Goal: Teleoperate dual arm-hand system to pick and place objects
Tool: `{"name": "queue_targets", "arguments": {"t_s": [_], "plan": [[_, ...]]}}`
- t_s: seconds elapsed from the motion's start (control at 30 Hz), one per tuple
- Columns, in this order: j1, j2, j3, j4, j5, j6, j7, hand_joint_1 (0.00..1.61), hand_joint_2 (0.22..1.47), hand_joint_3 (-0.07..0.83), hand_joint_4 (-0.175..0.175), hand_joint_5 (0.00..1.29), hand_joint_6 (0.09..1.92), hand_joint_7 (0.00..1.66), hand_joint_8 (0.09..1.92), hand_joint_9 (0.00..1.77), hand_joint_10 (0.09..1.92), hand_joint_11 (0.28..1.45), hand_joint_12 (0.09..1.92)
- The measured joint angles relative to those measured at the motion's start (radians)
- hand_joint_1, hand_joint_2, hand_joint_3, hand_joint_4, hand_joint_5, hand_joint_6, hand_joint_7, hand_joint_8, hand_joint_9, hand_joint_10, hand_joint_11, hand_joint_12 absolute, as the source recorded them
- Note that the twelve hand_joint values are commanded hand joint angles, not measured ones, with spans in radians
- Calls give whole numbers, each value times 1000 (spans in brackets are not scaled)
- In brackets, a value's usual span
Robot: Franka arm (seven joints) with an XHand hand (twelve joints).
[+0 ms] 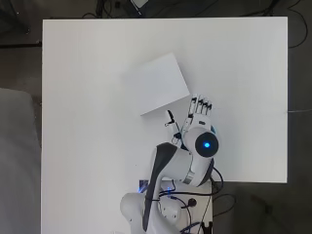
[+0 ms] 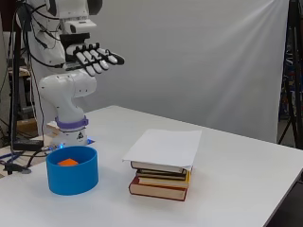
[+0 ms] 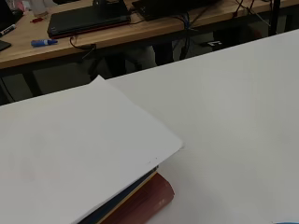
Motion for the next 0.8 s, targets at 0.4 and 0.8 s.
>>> {"name": "queue_targets", "arguments": {"t_s": [0.4,0.8], "plan": [[19,78,281,282,-38,-178,71,0,962,4,70,100,87,156,87,292,87,423,87],[55,26,373,242,39,-217,-8,0,1002,13,58,82,87,108,87,221,87,398,87]]}}
